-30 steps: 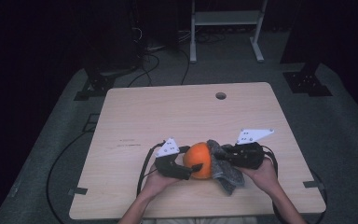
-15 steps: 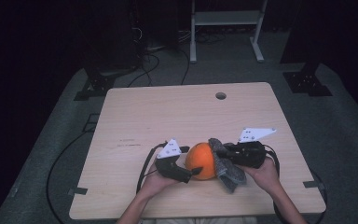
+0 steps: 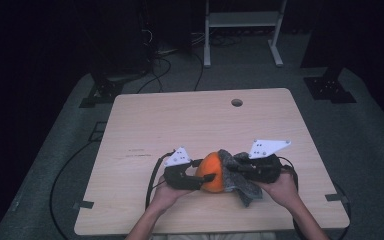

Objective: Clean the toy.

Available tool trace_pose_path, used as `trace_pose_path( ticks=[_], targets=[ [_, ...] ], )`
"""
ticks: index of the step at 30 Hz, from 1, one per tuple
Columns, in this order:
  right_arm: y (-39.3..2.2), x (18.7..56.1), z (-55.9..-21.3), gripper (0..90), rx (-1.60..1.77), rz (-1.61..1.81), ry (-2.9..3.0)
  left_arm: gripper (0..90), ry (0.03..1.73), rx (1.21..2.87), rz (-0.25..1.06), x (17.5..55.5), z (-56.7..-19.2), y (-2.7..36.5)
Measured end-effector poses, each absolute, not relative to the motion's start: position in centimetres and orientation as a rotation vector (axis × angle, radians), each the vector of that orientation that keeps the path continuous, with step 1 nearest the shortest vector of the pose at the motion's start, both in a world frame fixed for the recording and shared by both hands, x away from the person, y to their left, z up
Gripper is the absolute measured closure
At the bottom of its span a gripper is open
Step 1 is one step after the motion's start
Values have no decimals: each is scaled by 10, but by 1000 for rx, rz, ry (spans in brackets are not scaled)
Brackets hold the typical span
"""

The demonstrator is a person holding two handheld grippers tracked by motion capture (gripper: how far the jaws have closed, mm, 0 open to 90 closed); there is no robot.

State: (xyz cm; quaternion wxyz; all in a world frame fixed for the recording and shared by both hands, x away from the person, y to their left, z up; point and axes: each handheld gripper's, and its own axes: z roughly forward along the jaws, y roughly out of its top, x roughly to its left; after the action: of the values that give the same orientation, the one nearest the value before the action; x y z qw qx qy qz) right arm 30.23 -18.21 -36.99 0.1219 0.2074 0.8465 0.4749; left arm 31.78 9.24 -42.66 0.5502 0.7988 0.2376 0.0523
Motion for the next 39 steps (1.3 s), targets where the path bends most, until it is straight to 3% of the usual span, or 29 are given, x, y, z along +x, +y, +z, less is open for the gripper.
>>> trace_pose_path(
  ticks=[5, 11, 17, 23, 28, 34, 39],
  targets=[
    [-191, 317, -386, 761, 723, 1414, 2489, 279, 505, 1933, 166, 314, -432, 88],
    [-186, 308, -381, 763, 664, 1396, 2481, 350, 568, 1909, 198, 315, -434, 88],
    [-165, 295, -378, 763, 557, 1336, 2516, 342, 589, 1901, 191, 316, -436, 89],
    [-182, 306, -383, 760, 646, 1289, 2487, 338, 562, 1897, 199, 313, -439, 87],
    [-172, 303, -370, 760, 577, 1273, 2486, 326, 483, 1936, 242, 305, -439, 79],
    [-184, 308, -375, 761, 608, 1280, 2510, 154, 471, 1907, 197, 308, -437, 79],
    [-170, 298, -368, 760, 514, 1265, 2531, 286, 473, 1953, 288, 304, -439, 73]
  ],
)
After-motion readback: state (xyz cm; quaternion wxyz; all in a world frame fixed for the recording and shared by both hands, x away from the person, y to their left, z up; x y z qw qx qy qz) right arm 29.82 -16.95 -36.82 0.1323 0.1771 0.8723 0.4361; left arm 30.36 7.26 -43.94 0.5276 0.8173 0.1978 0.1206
